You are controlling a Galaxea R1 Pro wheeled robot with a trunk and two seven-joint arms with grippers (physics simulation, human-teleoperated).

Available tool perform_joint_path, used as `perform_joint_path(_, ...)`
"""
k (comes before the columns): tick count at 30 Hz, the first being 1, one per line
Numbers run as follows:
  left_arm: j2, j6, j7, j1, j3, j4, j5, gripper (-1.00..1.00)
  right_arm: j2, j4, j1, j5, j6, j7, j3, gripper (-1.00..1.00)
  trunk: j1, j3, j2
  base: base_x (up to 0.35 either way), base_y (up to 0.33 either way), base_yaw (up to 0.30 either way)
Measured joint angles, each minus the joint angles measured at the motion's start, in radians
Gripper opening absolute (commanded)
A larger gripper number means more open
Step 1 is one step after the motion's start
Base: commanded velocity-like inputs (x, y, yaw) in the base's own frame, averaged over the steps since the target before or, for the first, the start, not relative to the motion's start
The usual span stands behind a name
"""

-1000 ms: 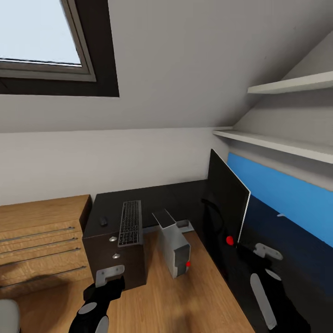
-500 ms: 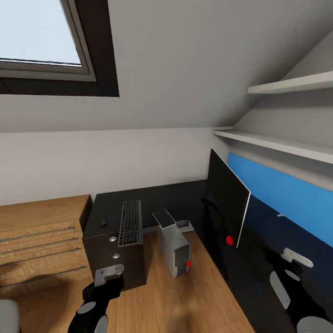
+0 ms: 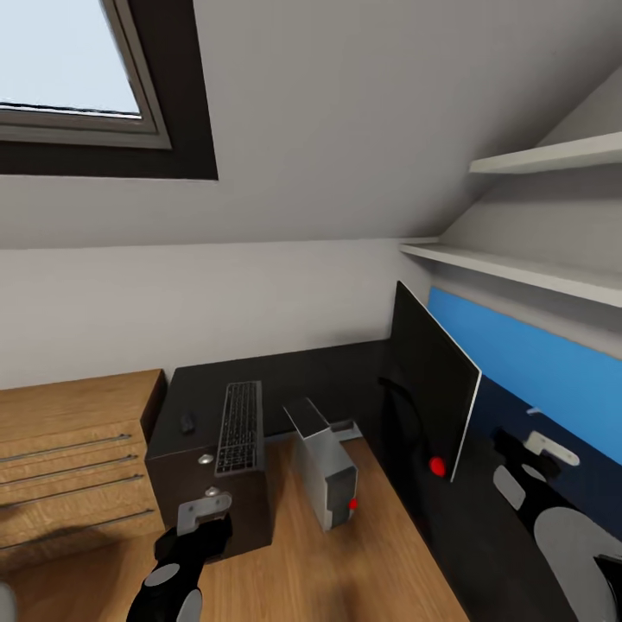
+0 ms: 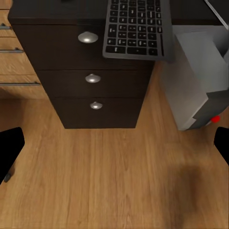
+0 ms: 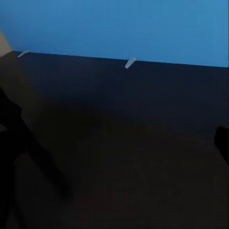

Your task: In the bedroom, organize the workspace by keeping the computer under the desk, ensuring the monitor is on the desk, placing the keyboard on the desk next to the monitor, placing the mouse on the desk next to the keyboard, moving the folder from the swivel chair onto the desk next to the mouse, stacking the notebook on top of the folder with the pen on top of the notebook, and positioning the swivel chair next to the desk.

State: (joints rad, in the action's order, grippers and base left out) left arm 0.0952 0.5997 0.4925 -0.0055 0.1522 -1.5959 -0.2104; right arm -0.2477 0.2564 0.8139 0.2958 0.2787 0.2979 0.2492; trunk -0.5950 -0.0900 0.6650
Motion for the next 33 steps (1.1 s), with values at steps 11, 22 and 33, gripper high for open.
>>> perform_joint_path(11, -0.005, 0.002, 0.000, 0.000, 0.001, 0.005, 0.001, 1.00, -0.009, -0.013, 0.009, -0.004, 0.007, -0.025, -0.009, 1.00, 0.000, 0.000, 0.000, 0.261, 0.000, 0.000)
perform_joint_path(22, -0.006, 0.004, -0.002, 0.000, 0.003, 0.006, 0.000, 1.00, -0.030, -0.016, 0.008, -0.109, 0.008, -0.154, -0.013, 1.00, 0.000, 0.000, 0.000, 0.009, 0.000, 0.000)
perform_joint_path(33, -0.006, 0.004, -0.002, 0.000, 0.003, 0.006, 0.000, 1.00, -0.024, -0.032, 0.006, -0.161, 0.009, -0.280, -0.008, 1.00, 0.000, 0.000, 0.000, 0.000, 0.000, 0.000)
